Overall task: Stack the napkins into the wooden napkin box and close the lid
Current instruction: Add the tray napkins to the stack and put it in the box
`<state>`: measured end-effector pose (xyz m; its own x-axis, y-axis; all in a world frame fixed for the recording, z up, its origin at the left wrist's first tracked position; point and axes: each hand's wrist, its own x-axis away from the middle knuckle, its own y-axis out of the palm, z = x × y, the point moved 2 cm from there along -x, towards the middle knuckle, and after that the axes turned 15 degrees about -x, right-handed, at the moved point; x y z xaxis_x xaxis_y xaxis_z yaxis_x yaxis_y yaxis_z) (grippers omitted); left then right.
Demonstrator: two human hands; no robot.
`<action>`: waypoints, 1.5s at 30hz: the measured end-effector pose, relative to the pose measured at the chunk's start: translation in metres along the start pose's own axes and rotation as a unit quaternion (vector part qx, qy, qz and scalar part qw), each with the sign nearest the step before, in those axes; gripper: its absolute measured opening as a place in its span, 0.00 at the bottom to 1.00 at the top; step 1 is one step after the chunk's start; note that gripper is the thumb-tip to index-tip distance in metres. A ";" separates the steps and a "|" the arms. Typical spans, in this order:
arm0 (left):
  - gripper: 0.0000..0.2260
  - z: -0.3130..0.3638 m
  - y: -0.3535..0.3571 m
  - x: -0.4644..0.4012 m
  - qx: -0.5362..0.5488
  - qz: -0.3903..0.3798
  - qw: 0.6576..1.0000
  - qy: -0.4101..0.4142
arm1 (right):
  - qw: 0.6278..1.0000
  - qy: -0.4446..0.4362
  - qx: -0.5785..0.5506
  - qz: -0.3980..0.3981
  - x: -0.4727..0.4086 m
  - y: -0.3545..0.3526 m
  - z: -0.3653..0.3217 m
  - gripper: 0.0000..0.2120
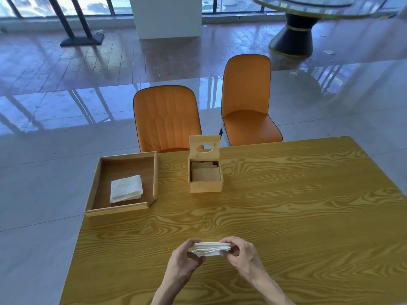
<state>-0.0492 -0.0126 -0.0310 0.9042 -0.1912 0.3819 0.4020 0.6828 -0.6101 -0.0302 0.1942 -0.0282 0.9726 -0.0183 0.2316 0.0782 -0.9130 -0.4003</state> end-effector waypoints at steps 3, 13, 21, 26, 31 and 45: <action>0.13 -0.004 -0.001 -0.004 0.006 0.002 1.000 0.012 | 1.000 0.021 -0.011 0.000 -0.004 -0.002 0.004 0.08; 0.09 0.051 -0.068 -0.087 0.061 0.078 0.995 0.024 | 0.988 0.032 -0.140 0.065 -0.092 -0.030 -0.046 0.10; 0.15 0.100 -0.111 -0.158 0.136 0.151 0.978 -0.051 | 0.973 0.016 -0.195 0.121 -0.176 -0.046 -0.098 0.17; 0.12 0.099 -0.109 -0.176 0.102 0.145 0.982 -0.061 | 0.978 0.051 -0.125 0.157 -0.193 -0.047 -0.100 0.16; 0.11 0.090 -0.105 -0.180 0.016 0.163 0.983 -0.077 | 0.984 0.042 -0.029 0.170 -0.198 -0.042 -0.099 0.17; 0.18 0.089 -0.090 -0.197 -0.092 0.191 0.970 -0.123 | 0.980 0.041 0.077 0.177 -0.221 -0.034 -0.089 0.12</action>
<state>-0.2766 0.0264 0.0105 0.9396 0.2395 0.2444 0.0850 0.5284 -0.8447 -0.2669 0.1927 0.0130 0.9246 -0.3610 0.1220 -0.2228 -0.7719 -0.5954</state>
